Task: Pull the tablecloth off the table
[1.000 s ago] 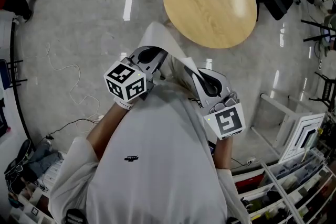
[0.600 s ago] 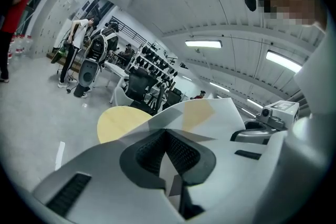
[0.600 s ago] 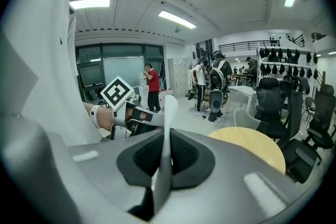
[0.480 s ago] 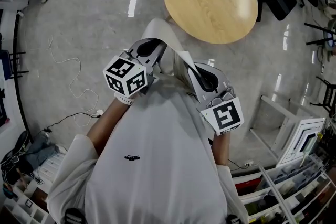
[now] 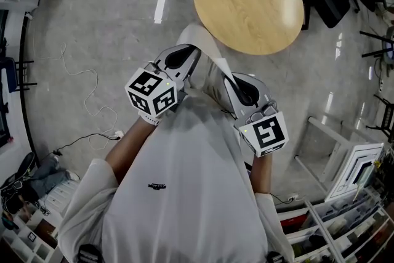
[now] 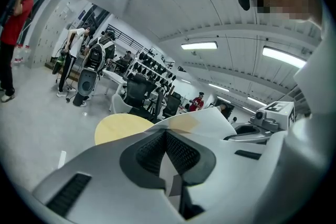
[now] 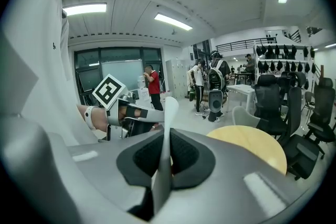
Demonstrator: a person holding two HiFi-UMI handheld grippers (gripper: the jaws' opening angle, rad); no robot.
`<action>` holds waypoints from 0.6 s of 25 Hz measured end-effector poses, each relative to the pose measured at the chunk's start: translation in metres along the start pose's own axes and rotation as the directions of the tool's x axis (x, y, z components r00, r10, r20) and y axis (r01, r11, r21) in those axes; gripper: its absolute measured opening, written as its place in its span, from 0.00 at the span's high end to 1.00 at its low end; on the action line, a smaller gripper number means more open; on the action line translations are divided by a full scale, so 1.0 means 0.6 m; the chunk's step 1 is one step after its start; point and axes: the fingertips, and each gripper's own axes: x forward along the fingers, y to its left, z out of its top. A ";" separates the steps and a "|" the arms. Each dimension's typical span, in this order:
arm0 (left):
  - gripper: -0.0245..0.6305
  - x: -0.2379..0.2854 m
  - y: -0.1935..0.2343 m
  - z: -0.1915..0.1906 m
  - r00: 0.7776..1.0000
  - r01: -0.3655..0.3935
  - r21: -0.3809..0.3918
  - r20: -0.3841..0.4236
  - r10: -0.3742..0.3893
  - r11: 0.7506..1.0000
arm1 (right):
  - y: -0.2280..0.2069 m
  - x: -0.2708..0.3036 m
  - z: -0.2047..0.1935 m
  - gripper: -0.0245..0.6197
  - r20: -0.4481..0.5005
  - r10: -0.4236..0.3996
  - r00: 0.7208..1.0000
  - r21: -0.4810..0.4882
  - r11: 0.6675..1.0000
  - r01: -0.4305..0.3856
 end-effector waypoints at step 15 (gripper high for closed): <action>0.95 -0.013 0.011 -0.004 1.000 -0.003 -0.014 0.003 0.003 1.000 | 0.010 0.010 0.004 0.93 -0.006 -0.010 1.000 -0.008 1.000 0.010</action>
